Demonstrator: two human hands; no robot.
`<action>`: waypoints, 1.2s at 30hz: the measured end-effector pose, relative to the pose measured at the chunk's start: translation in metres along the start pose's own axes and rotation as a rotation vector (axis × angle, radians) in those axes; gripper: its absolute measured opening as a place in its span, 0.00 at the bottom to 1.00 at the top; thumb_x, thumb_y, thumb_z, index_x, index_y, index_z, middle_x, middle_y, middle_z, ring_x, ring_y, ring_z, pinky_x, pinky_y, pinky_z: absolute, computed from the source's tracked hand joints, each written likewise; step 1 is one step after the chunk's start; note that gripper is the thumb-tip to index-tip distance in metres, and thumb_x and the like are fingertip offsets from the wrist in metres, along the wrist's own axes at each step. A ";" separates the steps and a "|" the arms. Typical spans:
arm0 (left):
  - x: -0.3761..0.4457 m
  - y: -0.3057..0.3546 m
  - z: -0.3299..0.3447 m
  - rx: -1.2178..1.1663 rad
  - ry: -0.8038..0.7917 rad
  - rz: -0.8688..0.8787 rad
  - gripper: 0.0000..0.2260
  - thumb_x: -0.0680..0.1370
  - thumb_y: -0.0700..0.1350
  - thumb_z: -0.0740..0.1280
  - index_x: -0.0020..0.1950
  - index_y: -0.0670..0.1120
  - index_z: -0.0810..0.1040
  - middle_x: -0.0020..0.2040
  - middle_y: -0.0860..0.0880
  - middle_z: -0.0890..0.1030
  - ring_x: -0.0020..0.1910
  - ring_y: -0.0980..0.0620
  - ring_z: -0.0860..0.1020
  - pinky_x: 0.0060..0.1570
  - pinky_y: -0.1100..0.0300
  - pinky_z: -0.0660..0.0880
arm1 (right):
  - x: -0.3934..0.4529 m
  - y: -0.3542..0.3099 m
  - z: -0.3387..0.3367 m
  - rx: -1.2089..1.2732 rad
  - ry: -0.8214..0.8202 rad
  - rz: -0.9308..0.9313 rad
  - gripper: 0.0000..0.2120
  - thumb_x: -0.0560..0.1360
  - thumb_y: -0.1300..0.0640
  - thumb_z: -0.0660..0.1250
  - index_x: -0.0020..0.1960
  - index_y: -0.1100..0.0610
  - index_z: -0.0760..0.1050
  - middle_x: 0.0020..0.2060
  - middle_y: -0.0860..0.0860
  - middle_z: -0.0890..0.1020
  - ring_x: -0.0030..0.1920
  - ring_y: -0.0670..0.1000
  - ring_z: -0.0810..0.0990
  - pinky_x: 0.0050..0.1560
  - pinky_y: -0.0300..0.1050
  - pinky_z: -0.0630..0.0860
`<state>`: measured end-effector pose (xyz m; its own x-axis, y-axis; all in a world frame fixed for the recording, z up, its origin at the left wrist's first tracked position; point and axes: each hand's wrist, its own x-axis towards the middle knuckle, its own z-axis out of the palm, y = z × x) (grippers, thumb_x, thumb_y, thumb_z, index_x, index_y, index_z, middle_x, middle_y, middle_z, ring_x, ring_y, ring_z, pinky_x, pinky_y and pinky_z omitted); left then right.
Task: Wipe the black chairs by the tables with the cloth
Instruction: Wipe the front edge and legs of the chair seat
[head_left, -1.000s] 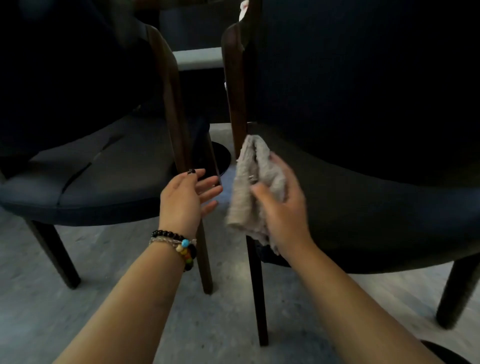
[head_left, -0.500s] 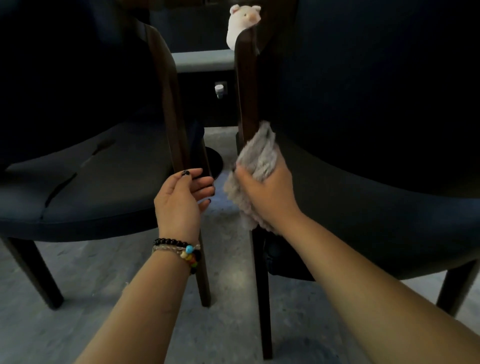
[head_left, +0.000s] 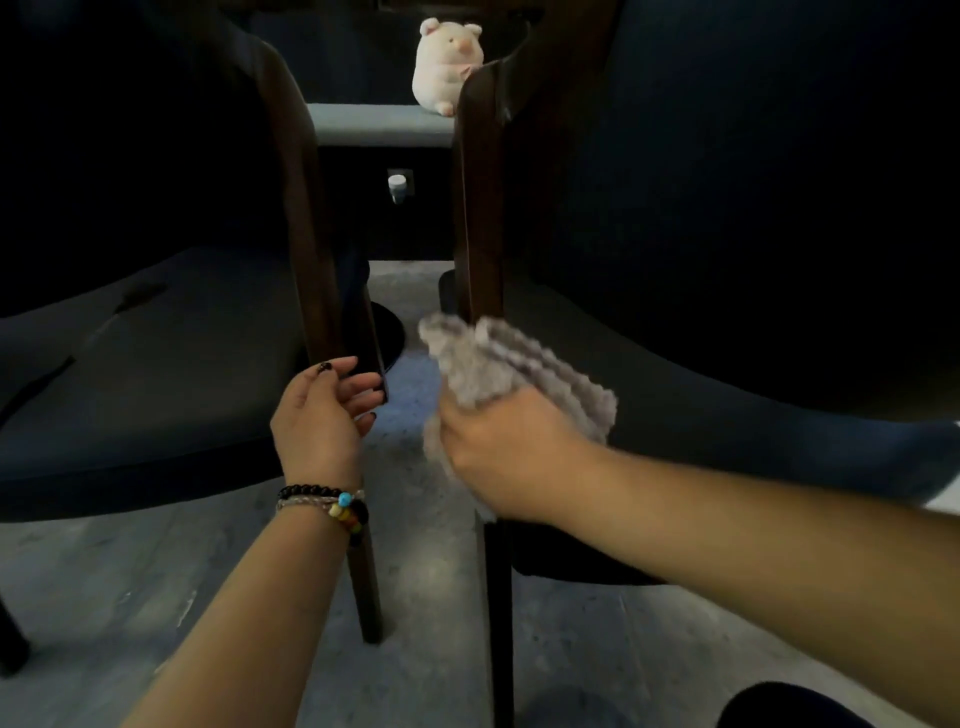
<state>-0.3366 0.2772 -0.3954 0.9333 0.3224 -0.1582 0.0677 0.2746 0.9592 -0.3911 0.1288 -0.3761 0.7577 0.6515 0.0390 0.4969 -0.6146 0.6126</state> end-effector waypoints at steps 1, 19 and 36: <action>0.002 0.000 -0.001 -0.017 0.006 -0.012 0.11 0.82 0.44 0.56 0.50 0.47 0.78 0.39 0.49 0.82 0.33 0.57 0.79 0.35 0.63 0.74 | 0.010 0.009 -0.012 -0.133 -0.025 0.034 0.16 0.82 0.60 0.53 0.67 0.63 0.71 0.62 0.64 0.76 0.62 0.64 0.75 0.63 0.58 0.72; 0.009 -0.010 -0.014 0.079 -0.079 0.047 0.12 0.82 0.44 0.57 0.46 0.49 0.78 0.34 0.52 0.81 0.31 0.60 0.78 0.33 0.66 0.74 | 0.070 0.080 -0.097 -0.384 -0.151 0.464 0.18 0.77 0.50 0.64 0.63 0.59 0.75 0.65 0.62 0.73 0.68 0.67 0.65 0.70 0.64 0.59; -0.016 -0.041 0.026 0.253 -0.475 0.395 0.10 0.83 0.53 0.53 0.64 0.57 0.67 0.57 0.59 0.77 0.55 0.66 0.77 0.55 0.68 0.74 | 0.015 0.019 -0.001 1.969 1.159 1.153 0.09 0.76 0.49 0.64 0.43 0.46 0.83 0.42 0.46 0.86 0.48 0.45 0.84 0.49 0.41 0.78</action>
<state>-0.3452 0.2370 -0.4260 0.9549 -0.0951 0.2813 -0.2845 -0.0215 0.9585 -0.3706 0.1273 -0.3630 0.7950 -0.5538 0.2477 0.4062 0.1826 -0.8954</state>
